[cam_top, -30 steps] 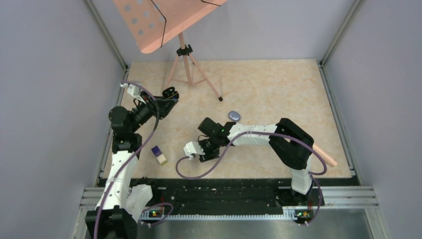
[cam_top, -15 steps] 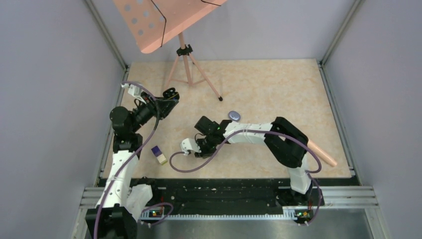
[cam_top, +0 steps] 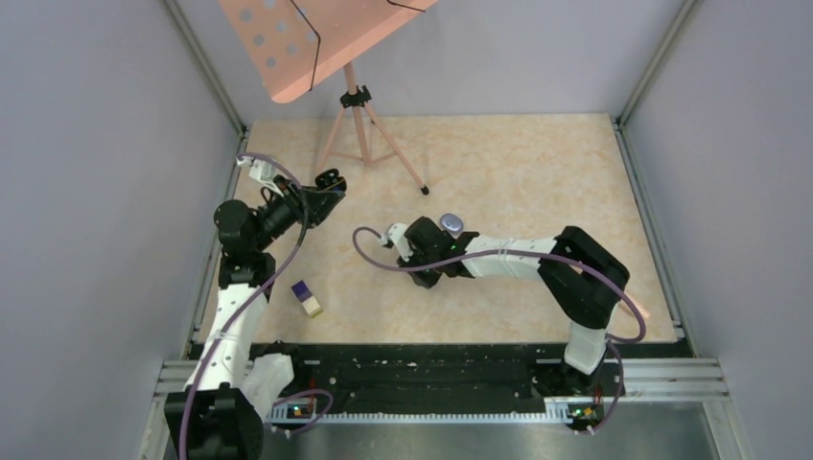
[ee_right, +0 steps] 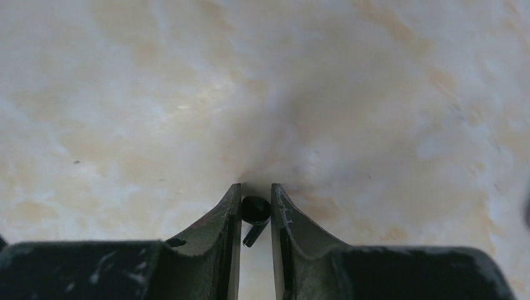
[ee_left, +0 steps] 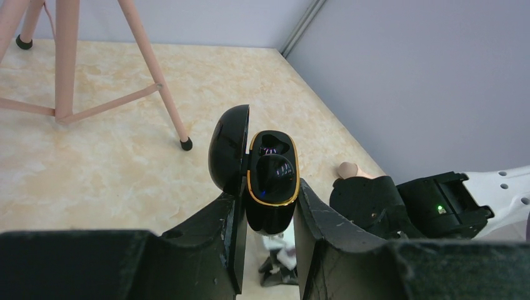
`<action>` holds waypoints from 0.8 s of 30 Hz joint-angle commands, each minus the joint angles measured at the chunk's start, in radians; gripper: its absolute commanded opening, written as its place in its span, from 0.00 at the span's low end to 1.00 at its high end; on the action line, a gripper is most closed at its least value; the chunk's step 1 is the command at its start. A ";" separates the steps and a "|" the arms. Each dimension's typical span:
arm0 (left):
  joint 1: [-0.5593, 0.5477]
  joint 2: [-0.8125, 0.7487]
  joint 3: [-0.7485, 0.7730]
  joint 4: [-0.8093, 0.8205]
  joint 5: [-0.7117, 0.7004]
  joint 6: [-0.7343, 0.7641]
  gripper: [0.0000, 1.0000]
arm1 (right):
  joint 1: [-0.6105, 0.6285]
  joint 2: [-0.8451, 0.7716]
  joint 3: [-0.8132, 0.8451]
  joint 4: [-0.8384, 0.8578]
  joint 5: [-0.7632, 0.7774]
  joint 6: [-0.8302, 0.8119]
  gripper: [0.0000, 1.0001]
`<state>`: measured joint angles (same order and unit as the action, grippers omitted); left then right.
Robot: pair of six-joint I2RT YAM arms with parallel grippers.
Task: Insert the wireless bluetooth earbuds into the charging case
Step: Pick up the earbud from the center of the board.
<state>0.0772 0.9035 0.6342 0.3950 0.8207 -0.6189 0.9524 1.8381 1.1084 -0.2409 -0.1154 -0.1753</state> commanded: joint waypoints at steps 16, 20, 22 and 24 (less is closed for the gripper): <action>0.002 0.031 0.075 -0.006 0.014 0.036 0.00 | -0.126 -0.107 0.025 -0.071 0.053 0.167 0.50; 0.002 0.028 0.068 -0.012 0.021 0.039 0.00 | -0.182 -0.109 0.072 -0.156 -0.173 -0.094 0.49; 0.002 0.025 0.062 -0.016 0.021 0.041 0.00 | -0.194 -0.095 0.097 -0.233 -0.284 -0.246 0.47; 0.002 0.022 0.056 -0.018 0.020 0.043 0.00 | -0.194 -0.077 0.119 -0.294 -0.329 -0.353 0.48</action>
<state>0.0772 0.9405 0.6689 0.3622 0.8257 -0.5949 0.7609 1.7866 1.1561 -0.3912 -0.2195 -0.2203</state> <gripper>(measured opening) 0.345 0.473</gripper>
